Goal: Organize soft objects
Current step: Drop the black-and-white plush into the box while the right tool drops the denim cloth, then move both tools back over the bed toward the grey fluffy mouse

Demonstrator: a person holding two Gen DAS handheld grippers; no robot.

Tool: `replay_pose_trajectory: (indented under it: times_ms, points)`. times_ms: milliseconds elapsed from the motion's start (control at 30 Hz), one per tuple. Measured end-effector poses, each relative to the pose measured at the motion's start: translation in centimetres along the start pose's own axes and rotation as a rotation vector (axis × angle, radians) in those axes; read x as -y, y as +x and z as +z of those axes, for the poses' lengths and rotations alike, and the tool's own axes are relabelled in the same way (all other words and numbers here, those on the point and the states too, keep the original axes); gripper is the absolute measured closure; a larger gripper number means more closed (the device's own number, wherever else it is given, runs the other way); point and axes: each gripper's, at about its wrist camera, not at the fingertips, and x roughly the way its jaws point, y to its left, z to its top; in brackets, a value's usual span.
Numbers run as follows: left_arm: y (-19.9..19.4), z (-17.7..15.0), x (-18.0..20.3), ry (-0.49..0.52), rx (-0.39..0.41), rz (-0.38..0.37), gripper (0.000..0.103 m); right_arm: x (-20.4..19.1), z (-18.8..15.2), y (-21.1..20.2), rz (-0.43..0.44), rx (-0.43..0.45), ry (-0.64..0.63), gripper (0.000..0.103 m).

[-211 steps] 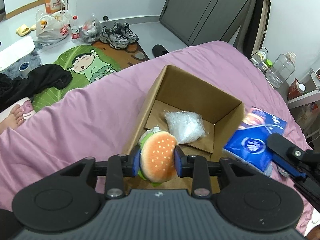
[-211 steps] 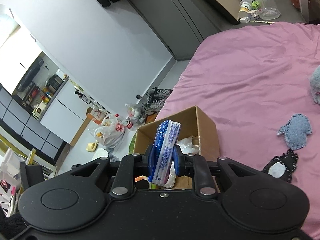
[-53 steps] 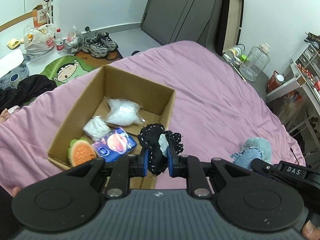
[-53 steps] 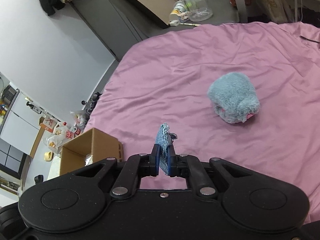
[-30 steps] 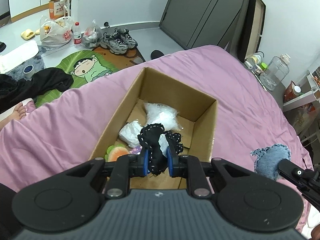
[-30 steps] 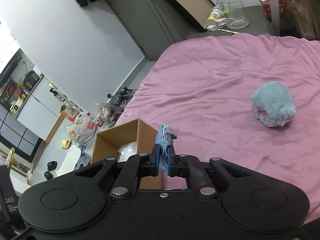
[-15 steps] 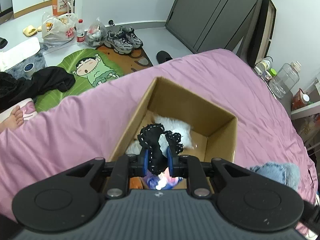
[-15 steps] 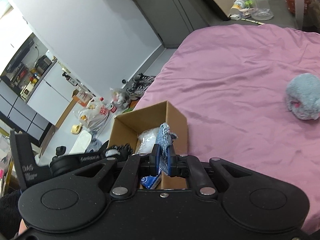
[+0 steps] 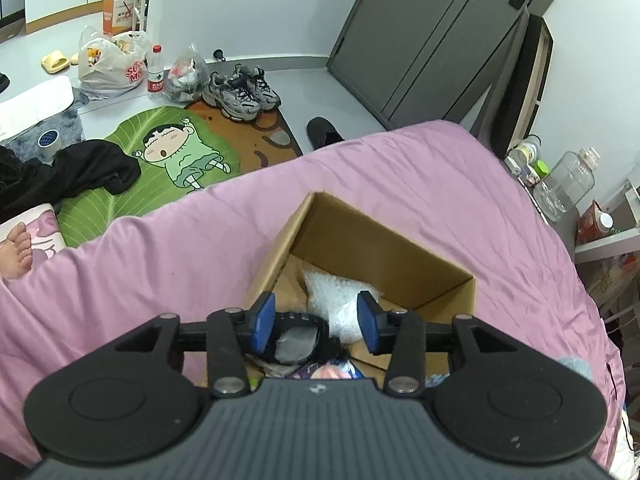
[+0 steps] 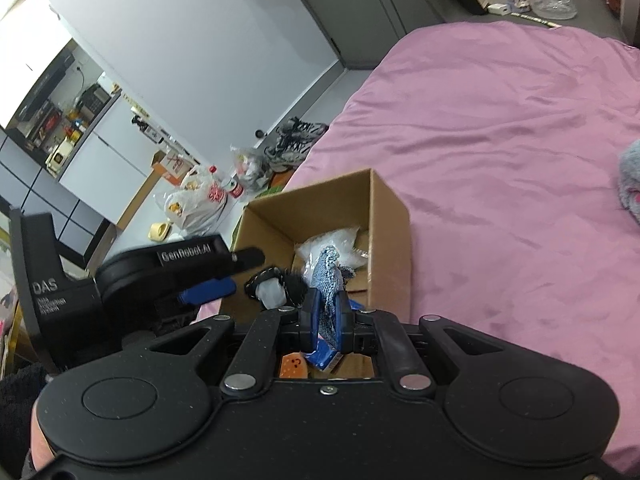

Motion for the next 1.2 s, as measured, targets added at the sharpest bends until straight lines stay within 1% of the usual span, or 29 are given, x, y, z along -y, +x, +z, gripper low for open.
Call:
replay_pose_trajectory:
  times_ms: [33,133,167,200,267,333,433,500,567,633,833,867,933,1033,1100,1167,1200]
  points:
    - [-0.1,0.1,0.0,-0.002,-0.001,0.001,0.057,-0.1,-0.1,0.2,0.000,-0.008,-0.003,0.095]
    - [-0.3,0.2,-0.1,-0.003,-0.010,-0.001,0.056,-0.5,-0.5,0.7,0.001,-0.045,-0.010,0.089]
    - [-0.4,0.3,-0.1,-0.002,-0.013,0.002,0.055,-0.6,-0.5,0.7,0.000,-0.055,-0.011,0.089]
    - [-0.5,0.3,-0.1,0.001,-0.017,0.008,0.053,-0.6,-0.6,0.7,-0.004,-0.056,-0.006,0.088]
    - [-0.9,0.2,0.0,0.011,-0.019,0.015,0.048,-0.6,-0.7,0.4,-0.004,-0.056,-0.001,0.080]
    - [-1.4,0.2,0.3,0.029,-0.014,0.021,0.041,-0.5,-0.6,0.0,-0.010,-0.044,0.001,0.074]
    - [-2.2,0.0,0.7,0.048,-0.007,0.032,0.035,-0.4,-0.5,-0.9,-0.023,-0.025,0.002,0.074]
    - [-2.7,0.0,1.1,0.057,-0.009,0.033,0.034,0.0,-0.3,-1.7,-0.031,-0.012,0.007,0.073]
    - [-3.2,-0.2,1.6,0.073,-0.009,0.030,0.033,0.7,0.0,-2.6,-0.043,0.005,0.013,0.065]
    - [-3.6,-0.5,2.2,0.087,-0.003,0.029,0.032,1.3,0.3,-3.4,-0.058,0.025,0.020,0.060]
    - [-4.5,-1.2,4.3,0.134,-0.002,0.013,0.030,3.6,1.1,-5.9,-0.093,0.073,0.042,0.059]
    - [-4.6,-1.3,4.8,0.142,-0.001,0.009,0.030,4.1,1.3,-6.4,-0.095,0.082,0.051,0.055]
    - [-4.9,-1.6,5.7,0.158,0.002,0.002,0.030,5.0,1.4,-7.0,-0.096,0.099,0.067,0.051]
    - [-5.1,-1.9,6.8,0.174,0.006,-0.004,0.030,6.2,1.7,-7.9,-0.105,0.127,0.087,0.050]
    - [-5.2,-2.1,7.5,0.182,0.008,-0.005,0.030,7.1,2.0,-8.4,-0.105,0.141,0.103,0.046]
    - [-5.3,-2.4,8.2,0.188,0.008,-0.009,0.030,7.9,2.1,-8.8,-0.111,0.159,0.118,0.040]
    - [-5.3,-2.5,8.6,0.194,0.006,-0.009,0.030,8.3,2.2,-9.1,-0.116,0.167,0.124,0.039]
